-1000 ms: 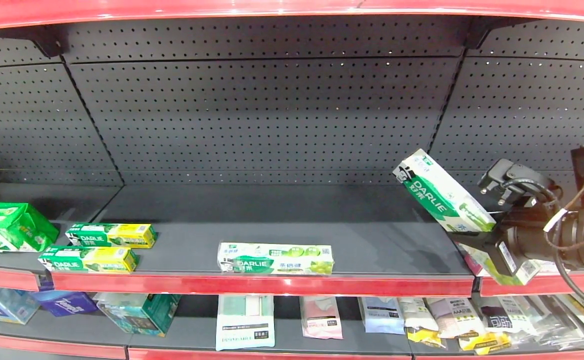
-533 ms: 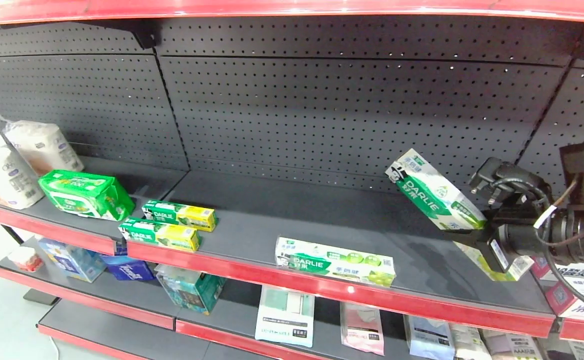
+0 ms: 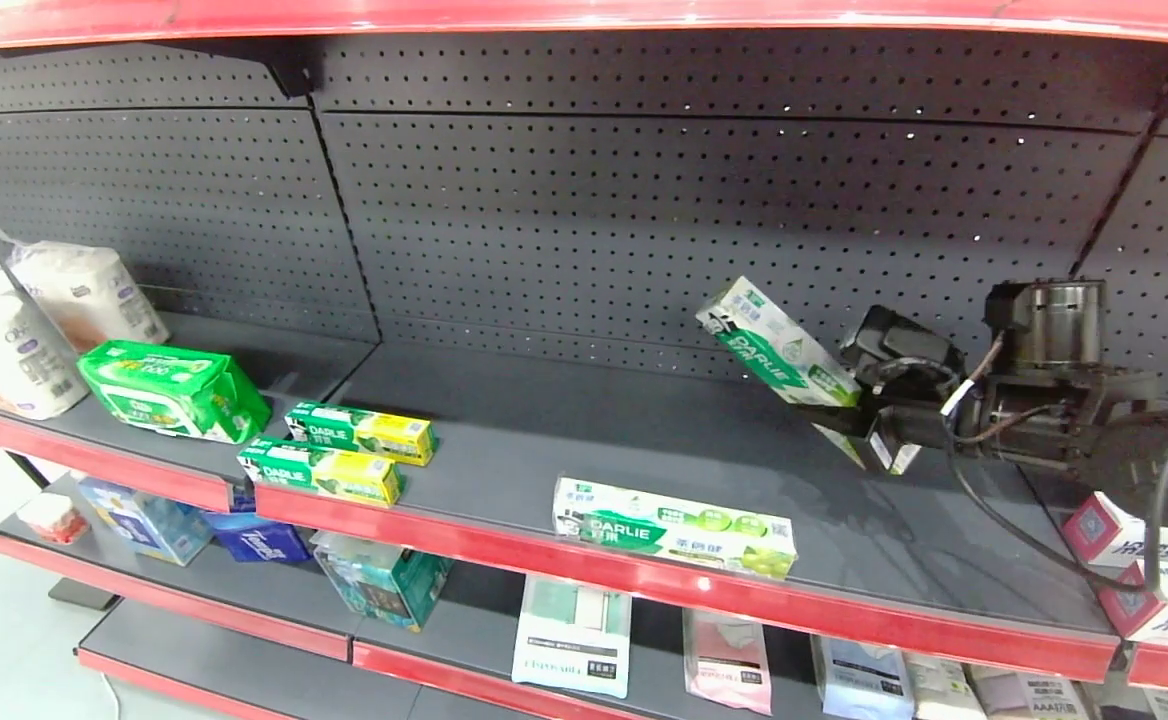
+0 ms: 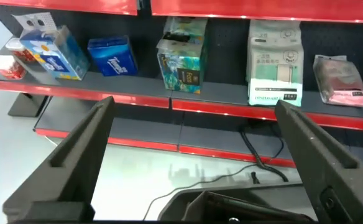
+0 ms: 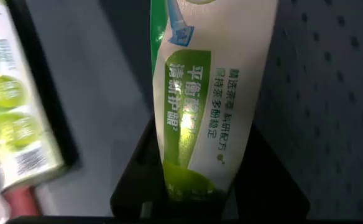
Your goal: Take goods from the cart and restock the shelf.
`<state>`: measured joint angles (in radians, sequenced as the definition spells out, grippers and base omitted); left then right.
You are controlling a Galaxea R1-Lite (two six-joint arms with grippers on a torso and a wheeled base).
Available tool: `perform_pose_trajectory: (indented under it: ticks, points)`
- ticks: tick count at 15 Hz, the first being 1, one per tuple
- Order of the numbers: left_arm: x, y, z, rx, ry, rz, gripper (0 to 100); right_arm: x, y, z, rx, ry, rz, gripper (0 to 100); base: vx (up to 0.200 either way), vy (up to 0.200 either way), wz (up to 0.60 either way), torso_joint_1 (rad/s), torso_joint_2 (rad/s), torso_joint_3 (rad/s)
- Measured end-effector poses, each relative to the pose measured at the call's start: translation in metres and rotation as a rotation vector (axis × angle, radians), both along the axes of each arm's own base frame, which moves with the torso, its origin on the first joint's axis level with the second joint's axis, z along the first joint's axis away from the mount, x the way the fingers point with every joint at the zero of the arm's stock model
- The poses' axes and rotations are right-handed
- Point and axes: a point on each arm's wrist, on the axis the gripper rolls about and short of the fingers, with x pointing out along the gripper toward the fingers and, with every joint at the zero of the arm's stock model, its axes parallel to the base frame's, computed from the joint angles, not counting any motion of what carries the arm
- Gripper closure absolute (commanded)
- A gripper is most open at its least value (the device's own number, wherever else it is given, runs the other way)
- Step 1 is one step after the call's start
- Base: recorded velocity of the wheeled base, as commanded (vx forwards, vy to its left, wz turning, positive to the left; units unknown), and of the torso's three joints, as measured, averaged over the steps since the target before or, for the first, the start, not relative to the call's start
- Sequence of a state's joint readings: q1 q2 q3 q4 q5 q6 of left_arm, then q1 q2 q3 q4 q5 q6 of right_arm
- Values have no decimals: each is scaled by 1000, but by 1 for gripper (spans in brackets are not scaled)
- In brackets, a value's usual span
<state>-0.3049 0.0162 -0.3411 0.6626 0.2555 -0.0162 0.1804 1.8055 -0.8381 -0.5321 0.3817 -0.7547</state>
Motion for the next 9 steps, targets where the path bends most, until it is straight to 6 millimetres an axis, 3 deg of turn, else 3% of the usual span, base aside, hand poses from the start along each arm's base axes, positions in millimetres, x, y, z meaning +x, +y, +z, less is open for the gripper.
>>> perform_pose_trajectory:
  ticks: [3, 9]
  points:
    - [0, 0, 0, 5, 0, -2, 0, 9, 14, -17, -39, 44, -7, 100, 0, 0, 0, 0, 0, 0]
    - [0, 0, 0, 4, -1, -6, 0, 7, 31, -6, -98, 221, 33, 100, 0, 0, 0, 0, 0, 0]
